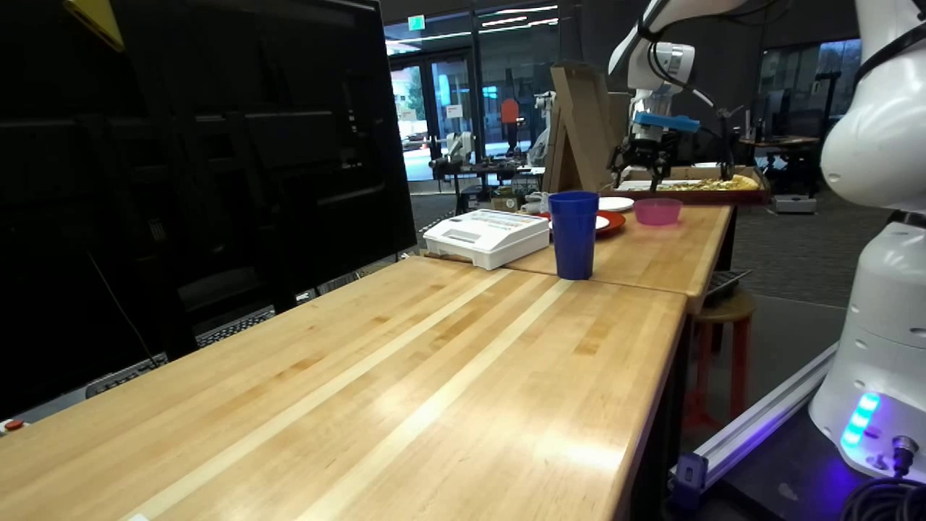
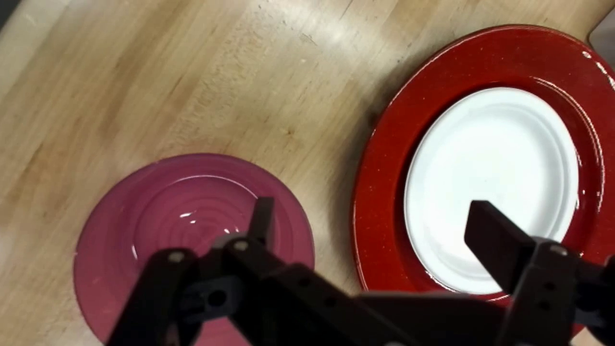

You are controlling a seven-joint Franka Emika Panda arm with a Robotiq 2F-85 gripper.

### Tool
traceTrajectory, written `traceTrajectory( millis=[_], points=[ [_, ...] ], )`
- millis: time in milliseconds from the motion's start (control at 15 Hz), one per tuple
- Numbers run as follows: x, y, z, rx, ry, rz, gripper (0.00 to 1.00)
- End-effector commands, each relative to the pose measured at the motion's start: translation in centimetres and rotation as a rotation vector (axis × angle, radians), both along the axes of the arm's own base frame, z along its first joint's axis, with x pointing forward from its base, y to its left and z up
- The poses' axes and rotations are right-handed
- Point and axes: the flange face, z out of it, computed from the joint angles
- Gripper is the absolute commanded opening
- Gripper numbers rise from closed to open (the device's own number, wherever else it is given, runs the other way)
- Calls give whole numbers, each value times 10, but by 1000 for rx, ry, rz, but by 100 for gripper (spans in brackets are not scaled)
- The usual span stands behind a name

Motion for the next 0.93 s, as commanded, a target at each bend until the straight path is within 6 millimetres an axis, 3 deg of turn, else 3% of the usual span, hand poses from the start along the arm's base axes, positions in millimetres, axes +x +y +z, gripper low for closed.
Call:
traceTrajectory(
  millis=[0,667,867],
  points=[
    [8,-13,-8,60,14,-11,100],
    [25,-38,-32,17,33,-66,100],
    [27,-39,-35,7,37,-69,95]
  ],
)
